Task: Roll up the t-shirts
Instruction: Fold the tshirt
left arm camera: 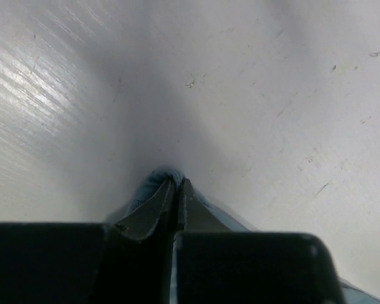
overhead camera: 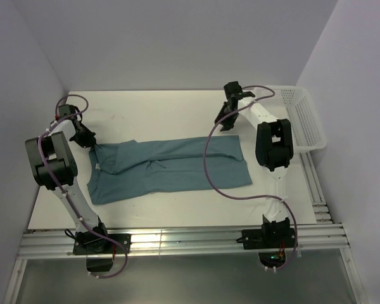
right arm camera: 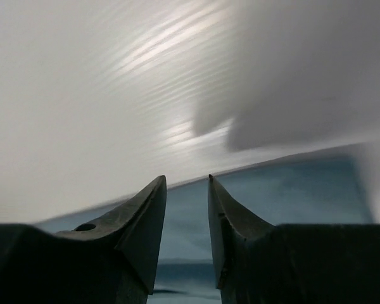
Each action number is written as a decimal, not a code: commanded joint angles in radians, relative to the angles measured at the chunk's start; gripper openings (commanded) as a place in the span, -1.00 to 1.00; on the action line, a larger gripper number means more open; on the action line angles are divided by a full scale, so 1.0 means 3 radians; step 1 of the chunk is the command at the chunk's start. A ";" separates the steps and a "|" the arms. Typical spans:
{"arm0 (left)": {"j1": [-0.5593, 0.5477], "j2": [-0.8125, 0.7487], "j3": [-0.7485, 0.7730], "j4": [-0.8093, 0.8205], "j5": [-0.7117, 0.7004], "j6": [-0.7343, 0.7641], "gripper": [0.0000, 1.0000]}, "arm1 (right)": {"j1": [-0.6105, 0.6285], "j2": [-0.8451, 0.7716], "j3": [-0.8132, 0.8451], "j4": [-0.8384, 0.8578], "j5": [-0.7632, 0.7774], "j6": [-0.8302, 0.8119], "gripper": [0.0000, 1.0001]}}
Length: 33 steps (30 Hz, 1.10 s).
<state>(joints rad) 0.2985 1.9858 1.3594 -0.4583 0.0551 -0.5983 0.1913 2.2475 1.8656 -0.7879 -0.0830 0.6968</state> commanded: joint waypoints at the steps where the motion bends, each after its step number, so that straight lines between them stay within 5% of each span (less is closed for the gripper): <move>1: 0.0048 0.0064 0.0183 0.0081 -0.0066 0.0031 -0.86 | 0.0318 -0.0318 0.0147 0.0381 -0.0469 -0.0032 -0.22; 13: 0.0038 0.0120 0.0377 -0.0011 -0.0076 0.0077 -0.95 | 0.1101 0.0091 0.0229 0.1198 -0.1318 0.0213 -0.69; 20: 0.0023 0.0156 0.0423 -0.0021 -0.0071 0.0072 -0.97 | 0.1269 0.0470 0.0536 0.1164 -0.1508 0.0234 -0.71; 33: -0.0013 0.0197 0.0464 -0.0057 -0.0117 0.0087 -0.99 | 0.1566 0.0500 0.0168 0.1532 -0.1815 0.0280 -0.73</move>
<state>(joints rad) 0.2955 2.0312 1.4506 -0.4988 0.0505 -0.5877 0.6415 2.4096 1.9213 -0.3721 -0.5884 0.7841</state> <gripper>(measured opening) 0.060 0.138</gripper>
